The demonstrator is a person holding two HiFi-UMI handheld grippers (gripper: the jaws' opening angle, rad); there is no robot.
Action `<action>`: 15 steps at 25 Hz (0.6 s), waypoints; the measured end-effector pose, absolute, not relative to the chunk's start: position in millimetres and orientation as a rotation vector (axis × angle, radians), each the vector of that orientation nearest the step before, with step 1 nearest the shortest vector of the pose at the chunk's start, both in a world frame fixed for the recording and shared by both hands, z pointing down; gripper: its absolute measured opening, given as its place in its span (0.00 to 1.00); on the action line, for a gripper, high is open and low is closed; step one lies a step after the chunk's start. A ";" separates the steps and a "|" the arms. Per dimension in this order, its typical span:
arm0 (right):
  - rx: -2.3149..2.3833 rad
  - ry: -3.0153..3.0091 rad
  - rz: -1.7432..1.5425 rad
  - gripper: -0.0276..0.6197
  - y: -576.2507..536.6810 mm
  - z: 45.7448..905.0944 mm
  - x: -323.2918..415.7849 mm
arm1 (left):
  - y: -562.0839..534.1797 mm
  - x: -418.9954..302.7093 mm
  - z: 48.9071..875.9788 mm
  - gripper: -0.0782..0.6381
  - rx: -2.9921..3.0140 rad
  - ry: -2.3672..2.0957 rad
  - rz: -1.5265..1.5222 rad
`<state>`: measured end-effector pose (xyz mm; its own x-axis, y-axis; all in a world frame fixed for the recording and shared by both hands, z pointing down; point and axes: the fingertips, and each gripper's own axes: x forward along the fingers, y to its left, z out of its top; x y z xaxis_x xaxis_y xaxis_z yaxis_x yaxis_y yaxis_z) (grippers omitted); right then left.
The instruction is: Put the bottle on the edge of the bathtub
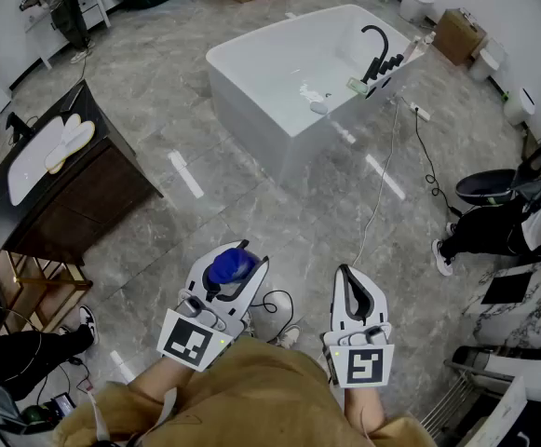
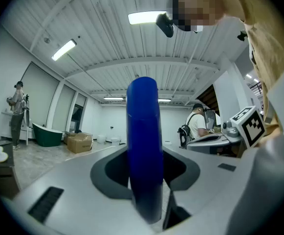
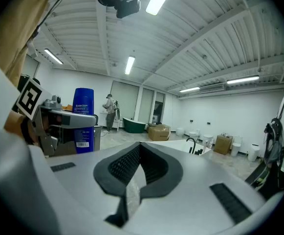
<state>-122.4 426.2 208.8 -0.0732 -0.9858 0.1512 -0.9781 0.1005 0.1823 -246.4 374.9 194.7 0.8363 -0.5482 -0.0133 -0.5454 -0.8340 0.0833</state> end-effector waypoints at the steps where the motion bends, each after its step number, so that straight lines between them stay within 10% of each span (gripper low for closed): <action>1: 1.965 -2.139 -0.045 0.05 424.3 207.8 -121.0 | 373.1 -244.6 191.7 0.31 2.946 -0.876 -0.067; 15: 2.119 -2.085 -0.093 0.05 414.5 183.9 -98.7 | 343.4 -256.2 184.9 0.31 2.957 -1.007 -0.123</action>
